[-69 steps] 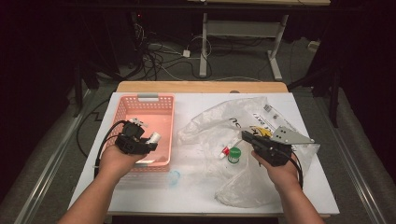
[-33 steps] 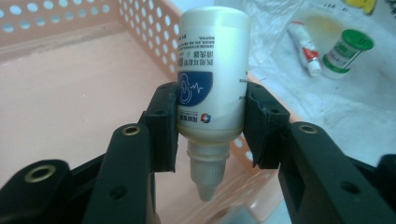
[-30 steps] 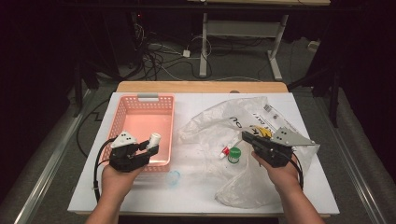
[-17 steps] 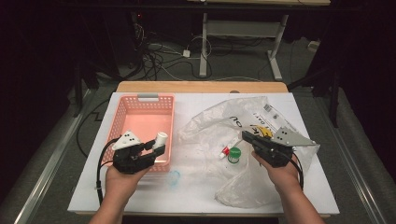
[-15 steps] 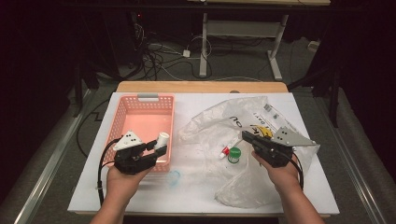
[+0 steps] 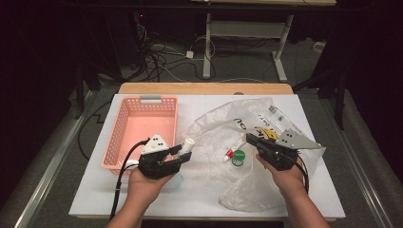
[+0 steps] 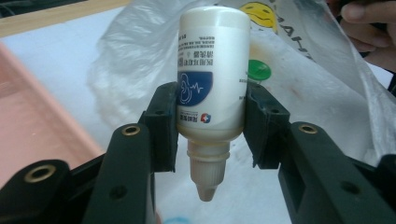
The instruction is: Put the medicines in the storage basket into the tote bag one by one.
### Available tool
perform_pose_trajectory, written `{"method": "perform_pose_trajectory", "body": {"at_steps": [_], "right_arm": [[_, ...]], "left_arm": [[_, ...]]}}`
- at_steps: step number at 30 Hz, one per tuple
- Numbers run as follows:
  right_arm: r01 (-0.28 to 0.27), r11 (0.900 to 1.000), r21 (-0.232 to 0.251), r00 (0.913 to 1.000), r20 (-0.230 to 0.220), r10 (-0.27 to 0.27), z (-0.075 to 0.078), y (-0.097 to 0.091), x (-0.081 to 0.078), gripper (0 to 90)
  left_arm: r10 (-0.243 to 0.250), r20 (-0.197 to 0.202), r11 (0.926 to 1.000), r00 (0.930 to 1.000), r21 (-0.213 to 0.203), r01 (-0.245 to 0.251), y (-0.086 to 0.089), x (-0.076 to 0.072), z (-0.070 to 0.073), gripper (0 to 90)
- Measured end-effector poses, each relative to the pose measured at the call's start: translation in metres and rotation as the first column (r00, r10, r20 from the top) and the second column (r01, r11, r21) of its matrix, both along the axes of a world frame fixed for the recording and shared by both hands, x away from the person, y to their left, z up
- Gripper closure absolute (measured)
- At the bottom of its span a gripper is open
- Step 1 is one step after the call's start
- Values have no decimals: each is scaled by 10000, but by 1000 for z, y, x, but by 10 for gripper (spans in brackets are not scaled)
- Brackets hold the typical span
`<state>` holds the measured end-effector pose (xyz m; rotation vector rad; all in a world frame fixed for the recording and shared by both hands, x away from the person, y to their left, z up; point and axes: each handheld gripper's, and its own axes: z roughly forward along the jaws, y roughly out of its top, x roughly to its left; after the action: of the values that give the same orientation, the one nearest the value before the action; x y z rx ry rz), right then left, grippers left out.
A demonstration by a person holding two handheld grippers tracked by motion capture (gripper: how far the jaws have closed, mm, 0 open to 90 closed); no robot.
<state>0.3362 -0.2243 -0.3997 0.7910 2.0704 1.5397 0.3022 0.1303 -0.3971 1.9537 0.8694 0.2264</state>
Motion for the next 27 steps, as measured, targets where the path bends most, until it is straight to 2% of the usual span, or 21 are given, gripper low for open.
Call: {"method": "perform_pose_trajectory", "body": {"at_steps": [9,14,22,27], "right_arm": [[7,10000,50,10000,23,-7,0,0,0,900],[19,10000,50,10000,19,-19,0,0,1,900],[31,9999,153,10000,92,-32,1,-1,1,900],[34,9997,236,10000,48,-35,2,-1,1,900]], "left_arm": [[-476,-325,9985,9983,256,485,-43,12,-12,575],[-611,-365,9966,9975,528,630,-68,23,-22,574],[-271,-562,9922,9981,1201,336,-98,53,-43,573],[-102,-831,9897,9965,1416,220,-109,73,-54,573]]}}
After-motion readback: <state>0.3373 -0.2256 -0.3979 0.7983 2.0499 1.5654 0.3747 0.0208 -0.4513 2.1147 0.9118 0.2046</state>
